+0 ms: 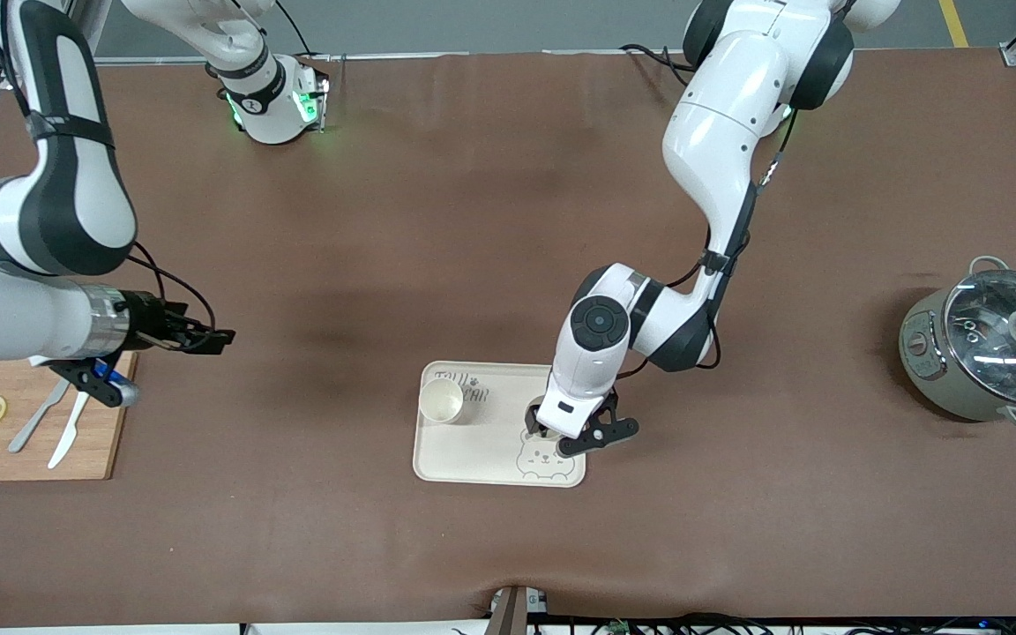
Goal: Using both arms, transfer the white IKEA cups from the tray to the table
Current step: 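Close the left gripper on the cup while the right gripper reaches over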
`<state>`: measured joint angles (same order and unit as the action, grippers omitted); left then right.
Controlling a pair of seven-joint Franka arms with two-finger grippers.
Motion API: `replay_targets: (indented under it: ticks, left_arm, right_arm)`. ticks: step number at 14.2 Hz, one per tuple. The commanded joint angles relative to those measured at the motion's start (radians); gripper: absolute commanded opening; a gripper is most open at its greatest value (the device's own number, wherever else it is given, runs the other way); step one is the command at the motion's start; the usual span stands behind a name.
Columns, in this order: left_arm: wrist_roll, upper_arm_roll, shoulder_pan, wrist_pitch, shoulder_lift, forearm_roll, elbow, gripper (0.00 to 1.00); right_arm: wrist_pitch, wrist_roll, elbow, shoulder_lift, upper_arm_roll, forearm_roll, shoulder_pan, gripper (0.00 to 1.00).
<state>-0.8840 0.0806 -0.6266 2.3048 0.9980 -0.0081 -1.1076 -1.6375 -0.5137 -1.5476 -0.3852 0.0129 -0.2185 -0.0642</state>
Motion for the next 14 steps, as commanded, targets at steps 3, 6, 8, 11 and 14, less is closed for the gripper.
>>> replay_targets:
  ticks: [3, 6, 8, 11, 14]
  left_arm:
    - [-0.004, 0.007, -0.005, 0.008, 0.01, -0.015, 0.017, 0.85]
    - [-0.006, 0.008, -0.007, 0.008, 0.01, -0.013, 0.017, 0.35]
    - [-0.01, 0.008, -0.009, 0.008, 0.007, -0.013, 0.017, 0.24]
    - [-0.016, 0.007, -0.01, 0.001, 0.002, -0.015, 0.017, 0.05]
    - [-0.029, 0.007, -0.016, -0.002, 0.001, -0.015, 0.017, 0.0]
  right_arm:
    - [-0.036, -0.057, 0.02, -0.032, 0.004, -0.033, -0.037, 1.0]
    - [-0.065, -0.121, 0.02, -0.047, 0.004, -0.033, -0.077, 1.0]
    - [-0.096, -0.141, 0.023, -0.058, 0.004, -0.033, -0.082, 1.0]
    - [-0.108, -0.147, 0.021, -0.077, 0.004, -0.033, -0.1, 1.0]
    - [-0.16, -0.172, 0.023, -0.087, 0.004, -0.05, -0.109, 1.0]
